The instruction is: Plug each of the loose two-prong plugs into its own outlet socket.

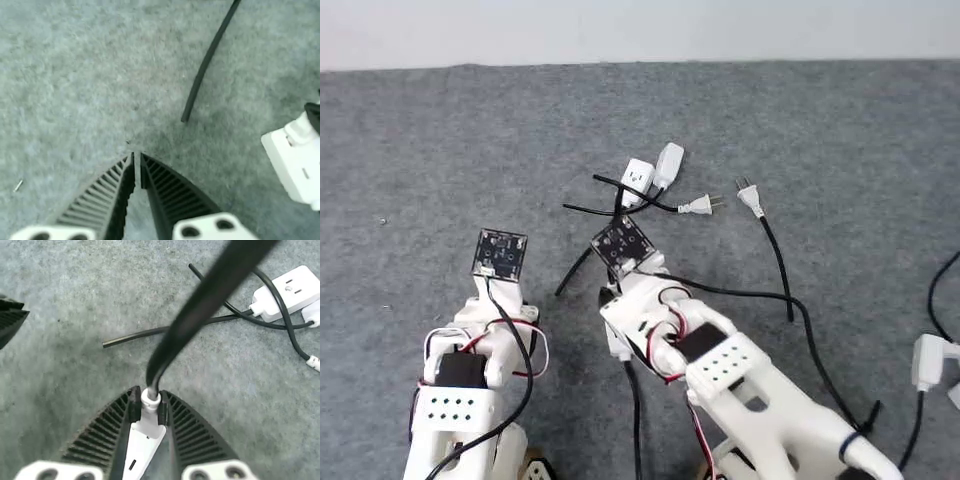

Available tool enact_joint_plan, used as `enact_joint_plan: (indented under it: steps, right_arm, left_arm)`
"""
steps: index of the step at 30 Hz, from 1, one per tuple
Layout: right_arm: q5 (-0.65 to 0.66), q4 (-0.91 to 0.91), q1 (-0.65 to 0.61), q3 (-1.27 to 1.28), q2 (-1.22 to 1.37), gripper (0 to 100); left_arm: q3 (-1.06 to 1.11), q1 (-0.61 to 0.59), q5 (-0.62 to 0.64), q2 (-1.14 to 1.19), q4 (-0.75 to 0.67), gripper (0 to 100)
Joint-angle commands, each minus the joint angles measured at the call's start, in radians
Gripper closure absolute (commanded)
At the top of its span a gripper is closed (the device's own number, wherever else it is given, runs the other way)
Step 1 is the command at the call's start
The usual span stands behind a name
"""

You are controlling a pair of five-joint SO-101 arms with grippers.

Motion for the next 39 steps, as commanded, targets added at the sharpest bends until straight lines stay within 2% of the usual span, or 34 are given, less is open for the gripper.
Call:
enact_joint_plan:
  steps: [1,7,15,19,26,30,33,37,39]
  right_arm:
    - [0.055,-0.002,-0.002,0.063,-0.068,99.0]
    - [0.114,0.010,-0.005,0.204,-0.252,99.0]
    - [0.218,0.249,-0.005,0.247,-0.409,99.1]
    - [0.226,0.255,-0.005,0.212,-0.337,99.1]
    - [0.229,0.332,-0.001,0.031,-0.033,99.0]
    - [0.219,0.340,-0.004,-0.002,-0.016,98.5]
    - [0.189,0.348,-0.007,0.002,-0.056,92.4]
    - [0.002,0.443,-0.035,-0.028,-0.119,74.7]
    - [-0.035,0.509,-0.076,-0.051,-0.150,68.7]
  left_arm:
    - [-0.021,0.009,-0.009,-0.008,0.008,98]
    - [-0.021,0.009,-0.011,-0.008,0.009,98]
    - [-0.019,0.011,-0.011,-0.008,0.009,98]
    - [-0.018,0.011,-0.015,-0.008,0.008,98]
    - [-0.016,0.011,-0.015,-0.008,0.008,98]
    - [-0.016,0.011,-0.015,-0.008,0.006,98]
    - [-0.016,0.011,-0.017,-0.008,0.005,98]
    - [-0.016,0.011,-0.017,-0.009,0.003,98]
    - [-0.016,0.008,-0.017,-0.009,-0.009,98]
